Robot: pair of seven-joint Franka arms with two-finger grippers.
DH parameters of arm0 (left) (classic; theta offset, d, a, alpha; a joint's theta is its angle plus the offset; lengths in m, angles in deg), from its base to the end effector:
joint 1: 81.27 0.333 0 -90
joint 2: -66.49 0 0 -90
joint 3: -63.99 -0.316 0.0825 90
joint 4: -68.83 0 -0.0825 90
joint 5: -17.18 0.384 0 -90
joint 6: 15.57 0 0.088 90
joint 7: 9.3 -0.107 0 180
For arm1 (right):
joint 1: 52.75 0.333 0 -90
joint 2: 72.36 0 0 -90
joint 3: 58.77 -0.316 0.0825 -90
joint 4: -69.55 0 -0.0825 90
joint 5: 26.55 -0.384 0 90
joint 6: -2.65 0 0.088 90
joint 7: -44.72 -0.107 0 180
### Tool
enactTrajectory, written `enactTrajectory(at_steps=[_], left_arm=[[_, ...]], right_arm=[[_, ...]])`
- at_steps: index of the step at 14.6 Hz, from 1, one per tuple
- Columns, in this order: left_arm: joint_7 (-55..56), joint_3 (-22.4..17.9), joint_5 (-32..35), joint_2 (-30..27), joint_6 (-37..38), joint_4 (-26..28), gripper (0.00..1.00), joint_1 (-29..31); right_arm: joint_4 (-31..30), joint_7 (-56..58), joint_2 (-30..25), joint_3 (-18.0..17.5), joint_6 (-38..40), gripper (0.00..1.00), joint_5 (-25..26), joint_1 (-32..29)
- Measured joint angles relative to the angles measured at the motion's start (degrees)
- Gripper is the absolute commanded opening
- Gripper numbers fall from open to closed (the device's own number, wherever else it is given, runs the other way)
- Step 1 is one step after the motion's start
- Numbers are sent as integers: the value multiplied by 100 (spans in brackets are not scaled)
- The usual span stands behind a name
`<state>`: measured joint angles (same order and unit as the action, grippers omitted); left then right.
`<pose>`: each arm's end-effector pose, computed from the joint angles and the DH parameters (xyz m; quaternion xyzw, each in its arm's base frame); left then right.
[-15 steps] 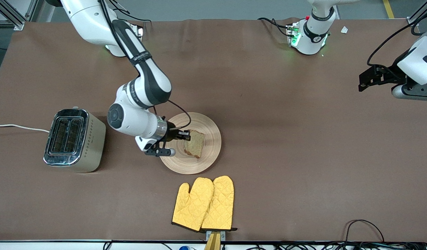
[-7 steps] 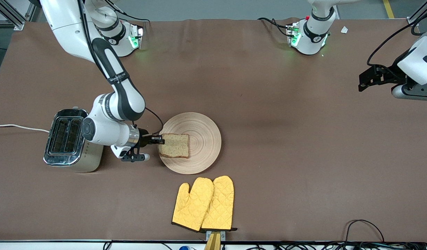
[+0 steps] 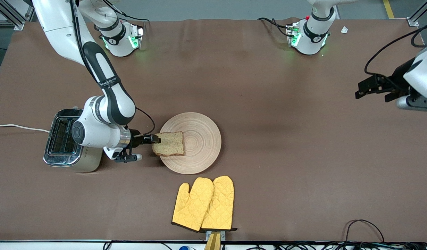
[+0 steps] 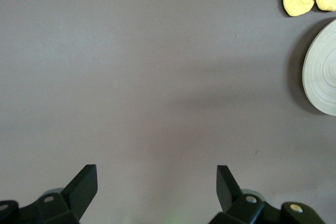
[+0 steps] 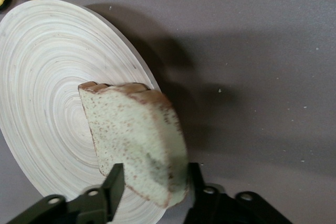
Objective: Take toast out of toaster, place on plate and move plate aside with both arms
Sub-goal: 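Release the toast with the right gripper while the left gripper reaches the plate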
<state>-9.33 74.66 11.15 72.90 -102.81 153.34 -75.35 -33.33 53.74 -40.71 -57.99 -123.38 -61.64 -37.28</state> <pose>0.5805 -0.0537 0.6036 0.9966 -0.0422 -0.0336 0.0616 0.6170 0.1830 0.2338 -0.9715 -0.0055 0.0813 0.2228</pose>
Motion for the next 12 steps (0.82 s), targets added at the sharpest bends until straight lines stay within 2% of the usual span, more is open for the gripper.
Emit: enactTrajectory(at_steps=[7, 10, 12], left_arm=[[-14, 77, -856, 1202, -1094, 23, 100, -129], [-296, 108, -1301, 1679, -1783, 27, 100, -411], [-659, 120, -1940, 2054, -2207, 34, 100, -568]], right_arm=[[-38, -25, -112, -12, 23, 100, 108, 51], [-34, -572, -511, 12, 232, 100, 769, 57], [-21, -888, -932, 61, 682, 100, 1034, 55]])
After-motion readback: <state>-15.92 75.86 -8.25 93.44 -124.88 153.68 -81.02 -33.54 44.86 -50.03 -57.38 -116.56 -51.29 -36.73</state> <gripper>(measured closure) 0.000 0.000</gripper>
